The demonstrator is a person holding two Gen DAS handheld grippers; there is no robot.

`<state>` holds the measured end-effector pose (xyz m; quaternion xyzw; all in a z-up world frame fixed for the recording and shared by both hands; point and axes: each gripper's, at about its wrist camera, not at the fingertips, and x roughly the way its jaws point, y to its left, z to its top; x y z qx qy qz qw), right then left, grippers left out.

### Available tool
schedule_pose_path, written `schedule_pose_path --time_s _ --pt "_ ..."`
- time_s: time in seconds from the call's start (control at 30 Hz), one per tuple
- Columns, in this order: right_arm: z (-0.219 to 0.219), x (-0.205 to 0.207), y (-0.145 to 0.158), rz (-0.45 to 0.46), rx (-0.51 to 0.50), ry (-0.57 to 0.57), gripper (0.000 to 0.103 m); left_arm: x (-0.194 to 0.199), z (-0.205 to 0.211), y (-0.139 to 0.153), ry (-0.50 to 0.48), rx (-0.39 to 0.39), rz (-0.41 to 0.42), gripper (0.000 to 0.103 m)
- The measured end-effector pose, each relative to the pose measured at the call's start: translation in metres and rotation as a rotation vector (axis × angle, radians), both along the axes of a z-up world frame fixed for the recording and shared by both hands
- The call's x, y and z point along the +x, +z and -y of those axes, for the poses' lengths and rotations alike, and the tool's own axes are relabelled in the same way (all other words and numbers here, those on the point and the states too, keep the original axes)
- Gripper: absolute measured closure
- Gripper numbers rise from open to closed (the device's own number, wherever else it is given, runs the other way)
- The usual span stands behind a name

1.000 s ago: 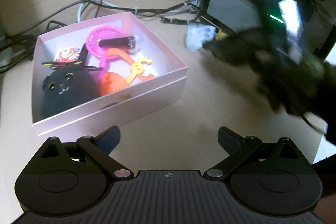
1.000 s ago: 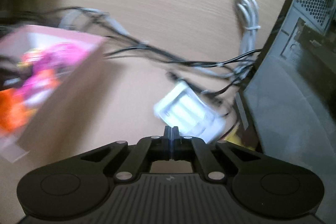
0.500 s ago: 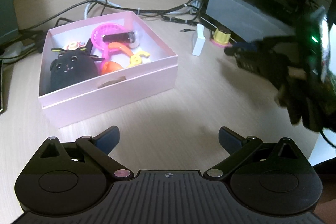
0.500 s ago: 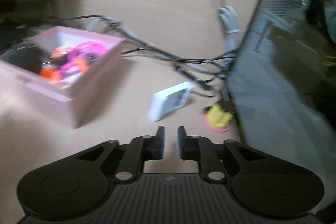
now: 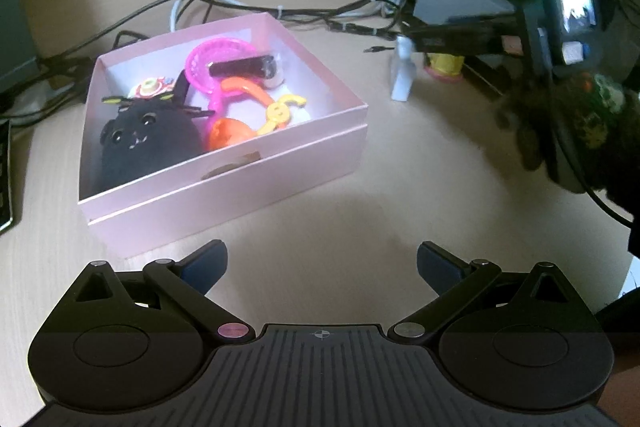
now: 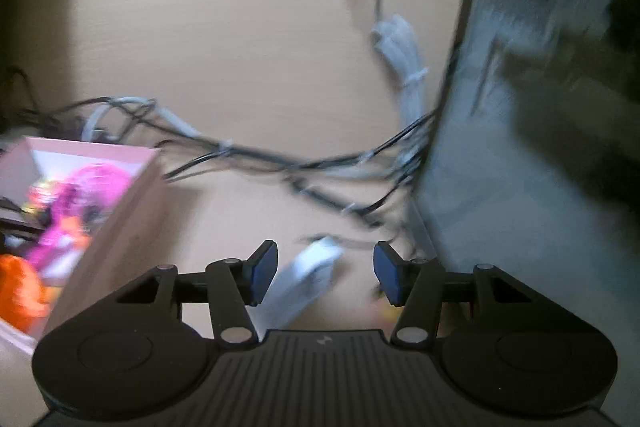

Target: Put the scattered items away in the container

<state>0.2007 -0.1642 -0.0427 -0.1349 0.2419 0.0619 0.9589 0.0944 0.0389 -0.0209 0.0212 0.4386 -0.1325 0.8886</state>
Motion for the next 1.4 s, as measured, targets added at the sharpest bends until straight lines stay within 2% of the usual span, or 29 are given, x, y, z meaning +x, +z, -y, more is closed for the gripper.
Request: schedule_pose_path --time_s 0.07,0.1,0.13,0.2,0.4,0.53,0.67,0.77,0.83,1.0,1.17,1.33,1.4 --pt "-0.002 -0.002 -0.007 0.057 -0.166 0.006 0.057 0.003 0.0 -0.003 -0.001 -0.004 -0.014 0.0" --pt "-0.002 -0.001 -0.012 0.072 -0.241 0.008 0.063 0.004 0.001 -0.004 -0.007 -0.004 -0.018 0.0" --pt "0.0 0.001 -0.017 0.072 -0.301 0.006 0.064 0.005 0.002 -0.004 -0.016 -0.003 -0.019 0.0" --pt "0.005 0.008 -0.026 0.05 -0.348 -0.006 0.064 0.007 0.005 -0.005 -0.035 -0.001 -0.02 0.0" --pt "0.005 0.029 -0.048 -0.013 -0.384 -0.016 0.067 0.009 0.002 -0.006 -0.035 -0.007 -0.025 0.0" --pt "0.003 0.031 -0.053 -0.019 -0.415 -0.022 0.065 0.011 -0.002 -0.007 -0.024 -0.019 -0.029 0.0" --pt "0.002 0.016 -0.051 -0.015 -0.42 0.001 0.075 0.012 0.0 -0.008 -0.031 -0.025 -0.029 0.0" --pt "-0.001 -0.001 -0.051 -0.009 -0.431 0.029 0.076 0.01 0.0 -0.007 -0.035 -0.029 -0.028 0.0" --pt "-0.003 -0.011 -0.053 -0.031 -0.436 0.058 0.088 0.008 0.0 -0.006 -0.035 -0.034 -0.024 0.0" --pt "-0.007 -0.033 -0.06 -0.079 -0.414 0.096 0.09 0.004 -0.004 -0.004 -0.022 -0.042 -0.01 0.0" --pt "-0.009 -0.045 -0.053 -0.031 -0.409 0.081 0.089 0.0 -0.005 -0.001 -0.008 -0.039 0.011 0.0" --pt "-0.002 -0.03 -0.047 0.028 -0.441 0.009 0.089 -0.002 -0.005 0.002 0.01 -0.012 0.043 0.0" --pt "-0.004 -0.021 -0.047 0.052 -0.469 0.001 0.083 0.0 -0.006 0.002 0.017 -0.006 0.046 0.0"
